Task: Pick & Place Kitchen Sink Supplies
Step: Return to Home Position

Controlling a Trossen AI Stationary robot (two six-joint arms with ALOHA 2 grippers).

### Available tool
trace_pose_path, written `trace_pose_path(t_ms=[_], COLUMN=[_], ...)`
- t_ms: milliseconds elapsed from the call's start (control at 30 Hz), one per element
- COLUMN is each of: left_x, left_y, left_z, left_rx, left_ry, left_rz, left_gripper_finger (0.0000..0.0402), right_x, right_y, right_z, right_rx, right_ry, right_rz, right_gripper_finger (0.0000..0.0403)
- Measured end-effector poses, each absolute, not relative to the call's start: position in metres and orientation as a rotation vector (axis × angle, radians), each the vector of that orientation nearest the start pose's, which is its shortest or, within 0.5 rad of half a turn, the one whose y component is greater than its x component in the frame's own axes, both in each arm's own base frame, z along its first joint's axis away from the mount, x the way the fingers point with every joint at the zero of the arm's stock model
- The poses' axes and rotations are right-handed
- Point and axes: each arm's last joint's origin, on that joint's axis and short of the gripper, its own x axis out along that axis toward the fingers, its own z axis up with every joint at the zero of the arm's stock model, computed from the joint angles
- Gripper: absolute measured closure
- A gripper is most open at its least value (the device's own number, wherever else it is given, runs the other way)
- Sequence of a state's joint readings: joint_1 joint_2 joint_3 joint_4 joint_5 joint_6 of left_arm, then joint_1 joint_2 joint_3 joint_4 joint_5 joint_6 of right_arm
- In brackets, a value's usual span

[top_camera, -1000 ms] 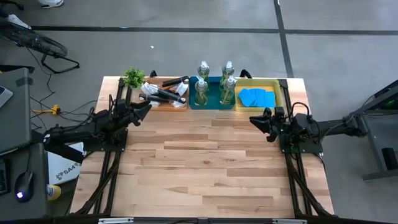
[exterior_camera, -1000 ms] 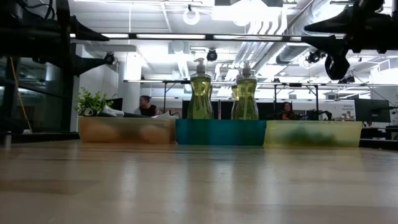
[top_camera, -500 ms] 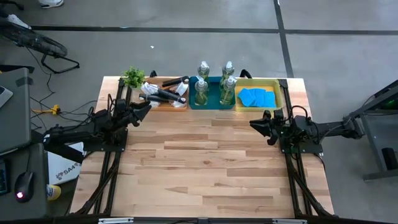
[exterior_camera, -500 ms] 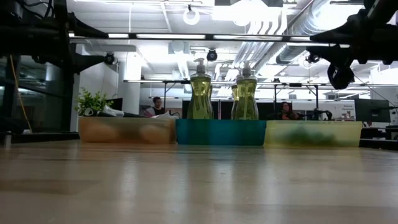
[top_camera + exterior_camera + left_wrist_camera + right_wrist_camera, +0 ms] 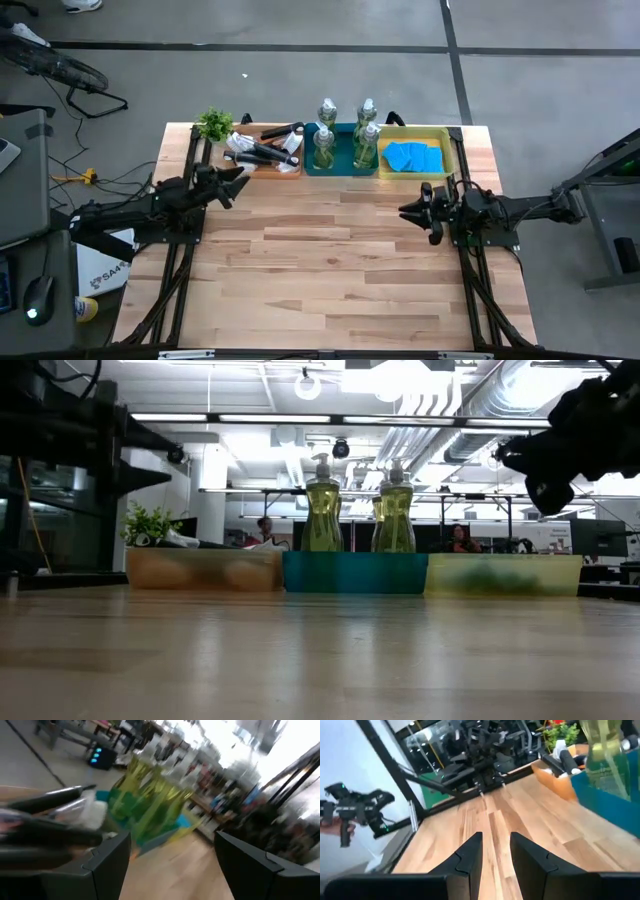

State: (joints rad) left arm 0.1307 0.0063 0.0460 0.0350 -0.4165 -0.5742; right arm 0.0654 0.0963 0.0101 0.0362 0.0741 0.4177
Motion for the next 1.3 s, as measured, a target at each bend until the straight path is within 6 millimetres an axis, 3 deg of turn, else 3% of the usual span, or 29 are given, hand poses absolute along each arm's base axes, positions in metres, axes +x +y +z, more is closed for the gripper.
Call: trace_pose_path(t_ms=[133, 367, 1300], left_x=[0.0895, 0.0892, 0.0893], left_y=[0.0245, 0.0248, 0.0247], left_z=[0.1787, 0.1789, 0.1786], left_rx=[-0.450, -0.295, -0.289], left_ry=[-0.161, -0.120, -0.115], left_rz=[0.565, 0.585, 0.583], left_gripper_finger=[0.0121, 0.0121, 0.0121], right_x=[0.1029, 0.1029, 0.1029], right_y=[0.0047, 0.0047, 0.0047], right_z=[0.1624, 0.1623, 0.1619], right_rx=[0.313, 0.303, 0.308], right_ry=[0.052, 0.055, 0.058], right_rz=[-0.013, -0.013, -0.014], right_gripper_finger=[0.0309, 0.0309, 0.0309])
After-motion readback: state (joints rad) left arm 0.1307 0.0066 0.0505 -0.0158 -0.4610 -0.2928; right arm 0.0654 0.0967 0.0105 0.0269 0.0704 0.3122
